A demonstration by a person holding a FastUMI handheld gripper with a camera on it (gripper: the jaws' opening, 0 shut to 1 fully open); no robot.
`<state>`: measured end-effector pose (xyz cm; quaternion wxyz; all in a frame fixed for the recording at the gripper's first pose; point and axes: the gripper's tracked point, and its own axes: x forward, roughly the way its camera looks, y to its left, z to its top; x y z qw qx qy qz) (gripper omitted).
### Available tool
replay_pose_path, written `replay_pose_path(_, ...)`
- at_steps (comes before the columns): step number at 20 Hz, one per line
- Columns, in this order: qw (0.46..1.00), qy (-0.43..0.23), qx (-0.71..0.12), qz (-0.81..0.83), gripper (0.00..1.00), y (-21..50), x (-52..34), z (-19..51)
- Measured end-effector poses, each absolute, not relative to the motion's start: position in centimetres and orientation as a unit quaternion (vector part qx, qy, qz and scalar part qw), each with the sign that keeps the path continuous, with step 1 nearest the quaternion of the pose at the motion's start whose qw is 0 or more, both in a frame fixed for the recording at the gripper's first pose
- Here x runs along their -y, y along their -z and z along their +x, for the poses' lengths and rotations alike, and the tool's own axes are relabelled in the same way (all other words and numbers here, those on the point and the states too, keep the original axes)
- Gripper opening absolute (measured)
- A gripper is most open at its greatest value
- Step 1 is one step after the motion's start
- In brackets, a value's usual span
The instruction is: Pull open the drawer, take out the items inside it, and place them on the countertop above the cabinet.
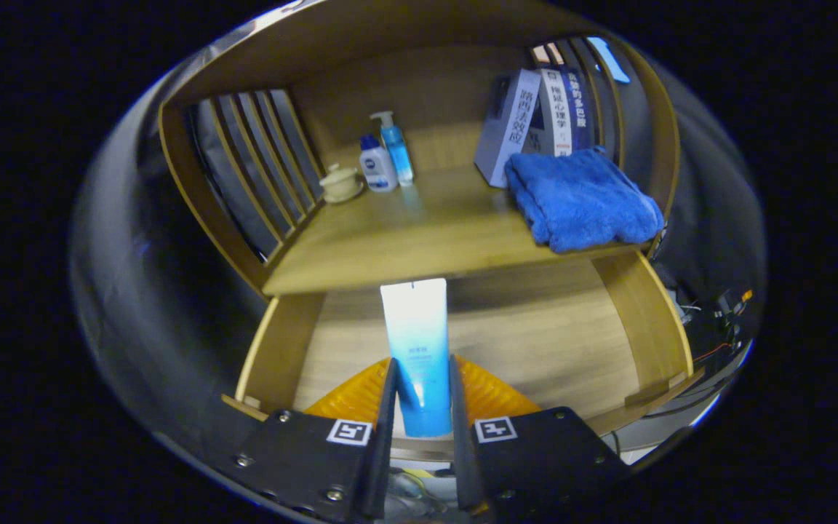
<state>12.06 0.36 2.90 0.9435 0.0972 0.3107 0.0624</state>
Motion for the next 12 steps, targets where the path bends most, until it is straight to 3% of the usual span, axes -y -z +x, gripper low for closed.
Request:
replay_pose_path(5, 0.957, -0.050, -0.258, 0.125, 0.37, -7.7, -0.8, 16.2)
replay_pose_path(12, 0.964, -0.009, -0.233, 0.126, 0.37, -7.1, -0.4, 24.3)
